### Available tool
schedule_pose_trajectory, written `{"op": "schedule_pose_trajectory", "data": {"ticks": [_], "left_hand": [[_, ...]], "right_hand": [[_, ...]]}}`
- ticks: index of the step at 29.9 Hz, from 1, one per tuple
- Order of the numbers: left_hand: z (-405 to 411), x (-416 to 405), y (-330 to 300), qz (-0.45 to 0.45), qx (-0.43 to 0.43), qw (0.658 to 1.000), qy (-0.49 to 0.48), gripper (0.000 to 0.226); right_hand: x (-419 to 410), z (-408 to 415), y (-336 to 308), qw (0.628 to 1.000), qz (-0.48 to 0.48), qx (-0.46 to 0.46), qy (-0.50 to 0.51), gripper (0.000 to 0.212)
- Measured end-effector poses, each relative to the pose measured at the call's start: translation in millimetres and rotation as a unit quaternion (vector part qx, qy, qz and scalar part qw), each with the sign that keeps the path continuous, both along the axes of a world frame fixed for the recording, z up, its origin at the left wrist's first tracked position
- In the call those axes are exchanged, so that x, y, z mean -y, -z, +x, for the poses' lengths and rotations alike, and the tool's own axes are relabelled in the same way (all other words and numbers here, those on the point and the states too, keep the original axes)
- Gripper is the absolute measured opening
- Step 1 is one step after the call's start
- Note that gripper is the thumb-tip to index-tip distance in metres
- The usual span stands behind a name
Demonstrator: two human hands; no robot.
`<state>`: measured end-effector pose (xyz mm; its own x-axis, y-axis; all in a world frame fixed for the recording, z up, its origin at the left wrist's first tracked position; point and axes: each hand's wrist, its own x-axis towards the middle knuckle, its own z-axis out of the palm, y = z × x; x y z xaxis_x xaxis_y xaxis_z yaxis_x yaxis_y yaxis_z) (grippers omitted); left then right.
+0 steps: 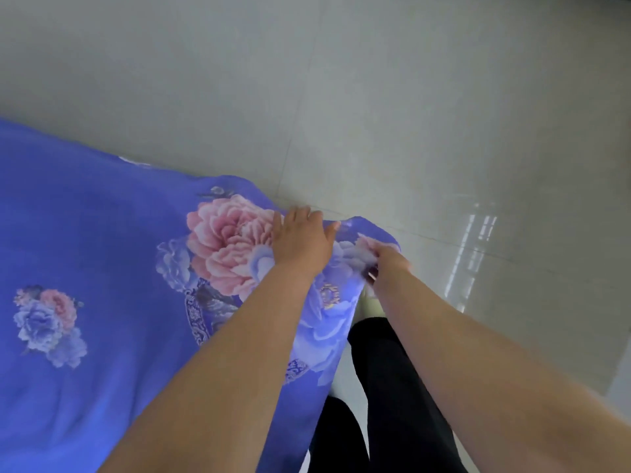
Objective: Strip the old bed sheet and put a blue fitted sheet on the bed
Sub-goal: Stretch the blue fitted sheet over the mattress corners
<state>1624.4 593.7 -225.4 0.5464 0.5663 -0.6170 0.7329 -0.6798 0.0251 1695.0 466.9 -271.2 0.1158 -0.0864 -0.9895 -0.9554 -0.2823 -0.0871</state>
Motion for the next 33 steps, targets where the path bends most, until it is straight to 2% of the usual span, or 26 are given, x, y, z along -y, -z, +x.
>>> {"op": "schedule_pose_trajectory", "data": {"ticks": [2, 4, 7, 9, 12, 15, 17, 19, 21, 23, 25, 28, 31, 33], "left_hand": [[2, 2, 1, 0.052, 0.024, 0.998, 0.006, 0.046], [6, 8, 4, -0.001, -0.024, 0.999, 0.041, 0.052], [17, 27, 6, -0.125, -0.132, 0.974, 0.137, 0.065], [29, 36, 5, -0.155, -0.140, 0.963, 0.172, 0.069], [49, 41, -5, -0.211, -0.134, 0.943, 0.220, 0.054], [62, 45, -6, -0.256, -0.154, 0.933, 0.202, 0.042], [67, 55, 5, -0.239, -0.136, 0.953, 0.127, 0.021], [71, 65, 14, -0.200, -0.117, 0.971, 0.053, 0.018], [75, 67, 23, -0.171, -0.109, 0.979, -0.004, 0.040], [77, 56, 30, -0.168, -0.096, 0.979, -0.071, 0.067], [74, 34, 38, -0.153, -0.093, 0.977, -0.118, 0.077], [54, 4, 43, -0.129, -0.150, 0.979, -0.043, 0.064], [39, -10, 45, -0.144, -0.145, 0.977, 0.054, 0.035], [40, -14, 45, -0.173, -0.154, 0.968, 0.099, 0.027]], "right_hand": [[8, 4, -1, 0.995, -0.048, 0.052, 0.063, 0.015], [20, 2, 2, 0.990, -0.082, 0.064, 0.095, 0.020], [19, -6, 5, 0.983, -0.025, 0.017, 0.180, 0.019], [16, -1, 8, 0.975, 0.017, -0.009, 0.222, 0.025], [20, 9, 13, 0.978, 0.057, -0.022, 0.197, 0.025], [31, 10, 15, 0.978, 0.111, -0.025, 0.176, 0.030], [36, 10, 18, 0.982, 0.130, -0.012, 0.138, 0.020], [36, 9, 19, 0.985, 0.147, 0.000, 0.089, 0.016], [32, 9, 19, 0.984, 0.172, 0.020, 0.047, 0.013], [26, 11, 22, 0.976, 0.209, 0.021, 0.052, 0.012], [17, 13, 23, 0.972, 0.224, 0.008, 0.067, 0.017], [4, 8, 23, 0.967, 0.241, 0.028, -0.074, 0.024], [-7, 0, 18, 0.931, 0.266, 0.045, -0.246, 0.049], [-11, -1, 20, 0.898, 0.262, 0.069, -0.347, 0.055]]}}
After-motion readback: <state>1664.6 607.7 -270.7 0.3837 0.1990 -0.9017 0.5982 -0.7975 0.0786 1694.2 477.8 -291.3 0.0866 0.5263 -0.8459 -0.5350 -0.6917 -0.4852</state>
